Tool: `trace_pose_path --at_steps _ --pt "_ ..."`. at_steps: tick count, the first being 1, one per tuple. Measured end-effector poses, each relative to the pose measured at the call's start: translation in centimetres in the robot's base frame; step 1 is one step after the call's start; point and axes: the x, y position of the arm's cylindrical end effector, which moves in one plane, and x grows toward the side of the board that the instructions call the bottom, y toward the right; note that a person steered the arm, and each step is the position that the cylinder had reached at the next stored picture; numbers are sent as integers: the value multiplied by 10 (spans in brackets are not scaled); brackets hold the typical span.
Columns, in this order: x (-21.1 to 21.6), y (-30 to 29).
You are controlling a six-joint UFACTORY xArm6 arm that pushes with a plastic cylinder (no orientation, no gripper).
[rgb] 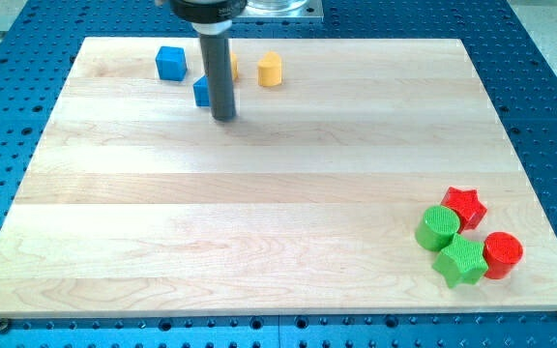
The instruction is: Slide the red star diagonally top left to the green circle
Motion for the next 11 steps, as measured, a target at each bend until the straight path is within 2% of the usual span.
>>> trace_pose_path --at_steps 1,2,3,4,5,6,7,8,9,11 --pt "31 87" --pt "58 218" --pt "107 339" --pt "152 346" --pt "155 285" --pt "155 190" --pt "141 153" --pt "175 168" --pt "168 99" --pt "99 19"
